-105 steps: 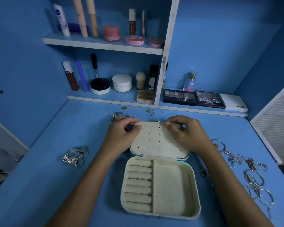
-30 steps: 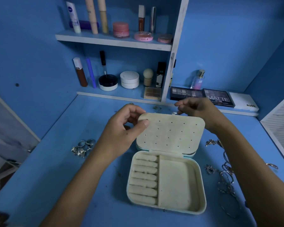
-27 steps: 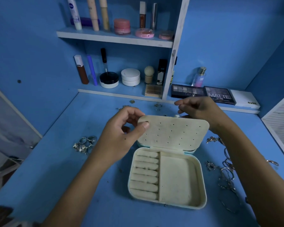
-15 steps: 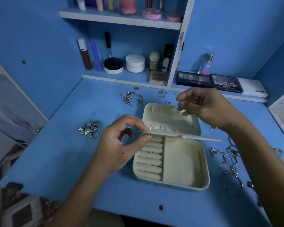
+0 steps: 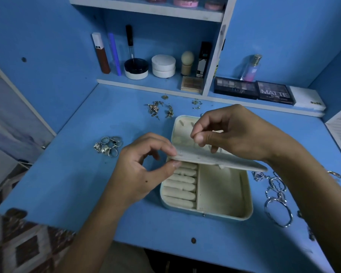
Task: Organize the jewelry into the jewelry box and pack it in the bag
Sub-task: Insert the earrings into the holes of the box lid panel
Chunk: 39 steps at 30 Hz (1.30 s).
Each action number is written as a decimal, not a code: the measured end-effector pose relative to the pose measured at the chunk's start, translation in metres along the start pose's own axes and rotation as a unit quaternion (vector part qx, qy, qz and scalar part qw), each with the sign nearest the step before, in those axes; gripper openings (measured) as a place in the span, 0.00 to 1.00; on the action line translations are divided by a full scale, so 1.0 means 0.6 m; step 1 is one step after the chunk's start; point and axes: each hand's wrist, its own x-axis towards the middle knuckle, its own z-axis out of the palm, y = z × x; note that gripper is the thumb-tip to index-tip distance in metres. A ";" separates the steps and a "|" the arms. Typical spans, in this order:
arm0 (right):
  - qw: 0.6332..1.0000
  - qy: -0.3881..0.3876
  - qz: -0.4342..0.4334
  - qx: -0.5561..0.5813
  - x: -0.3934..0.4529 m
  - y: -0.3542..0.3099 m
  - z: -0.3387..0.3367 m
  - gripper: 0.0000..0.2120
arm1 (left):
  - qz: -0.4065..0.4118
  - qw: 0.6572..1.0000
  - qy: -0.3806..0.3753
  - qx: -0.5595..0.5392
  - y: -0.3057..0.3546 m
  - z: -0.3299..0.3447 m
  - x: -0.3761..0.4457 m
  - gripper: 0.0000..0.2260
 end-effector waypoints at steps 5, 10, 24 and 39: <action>0.999 -0.042 0.008 -0.014 0.001 -0.013 0.004 0.02 | 0.017 1.000 -0.004 0.005 -0.003 -0.001 0.001 0.09; 0.997 -0.077 0.025 -0.009 -0.001 -0.023 0.008 0.04 | 0.020 1.000 -0.007 0.001 -0.005 -0.001 0.001 0.09; 0.994 -0.096 0.038 -0.016 -0.001 -0.030 0.016 0.05 | 0.021 1.000 -0.009 -0.001 -0.007 -0.001 0.001 0.09; 0.993 -0.104 0.039 -0.024 0.001 -0.032 0.017 0.06 | 0.020 1.000 -0.002 -0.004 -0.008 -0.001 0.000 0.09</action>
